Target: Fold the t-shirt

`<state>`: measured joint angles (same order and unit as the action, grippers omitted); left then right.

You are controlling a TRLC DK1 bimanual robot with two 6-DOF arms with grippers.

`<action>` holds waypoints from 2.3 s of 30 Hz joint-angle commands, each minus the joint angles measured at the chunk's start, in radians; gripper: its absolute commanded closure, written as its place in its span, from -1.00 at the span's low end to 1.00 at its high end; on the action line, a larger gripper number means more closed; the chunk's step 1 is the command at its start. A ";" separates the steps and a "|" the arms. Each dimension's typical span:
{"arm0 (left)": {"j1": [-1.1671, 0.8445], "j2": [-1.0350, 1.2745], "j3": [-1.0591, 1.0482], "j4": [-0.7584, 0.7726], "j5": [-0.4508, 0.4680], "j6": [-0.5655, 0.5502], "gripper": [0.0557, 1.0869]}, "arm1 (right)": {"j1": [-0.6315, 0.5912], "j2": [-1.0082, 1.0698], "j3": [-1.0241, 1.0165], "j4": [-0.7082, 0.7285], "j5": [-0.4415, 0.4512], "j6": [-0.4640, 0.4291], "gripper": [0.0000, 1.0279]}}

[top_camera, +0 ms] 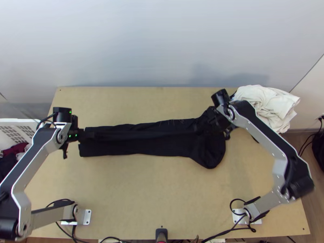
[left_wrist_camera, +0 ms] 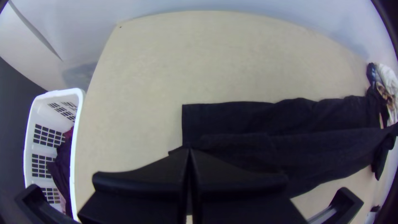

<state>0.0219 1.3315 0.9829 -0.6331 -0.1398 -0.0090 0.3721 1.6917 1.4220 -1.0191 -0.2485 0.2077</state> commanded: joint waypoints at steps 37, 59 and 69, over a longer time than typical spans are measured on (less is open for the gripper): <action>0.006 0.291 0.194 0.056 0.112 -0.405 -0.58 | -0.139 0.368 0.370 -0.058 -0.112 0.225 -0.87; 0.003 0.138 -0.032 0.024 0.117 -0.284 -0.90 | 0.152 -0.044 0.278 -0.188 0.025 0.231 -0.91; -0.010 0.199 -0.033 0.085 0.112 -0.284 -0.90 | 0.105 -0.141 0.345 -0.162 0.025 0.193 -0.91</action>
<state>0.0174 1.4998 0.9588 -0.5854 -0.0223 -0.2916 0.4885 1.6012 1.7306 -1.1950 -0.2245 0.4210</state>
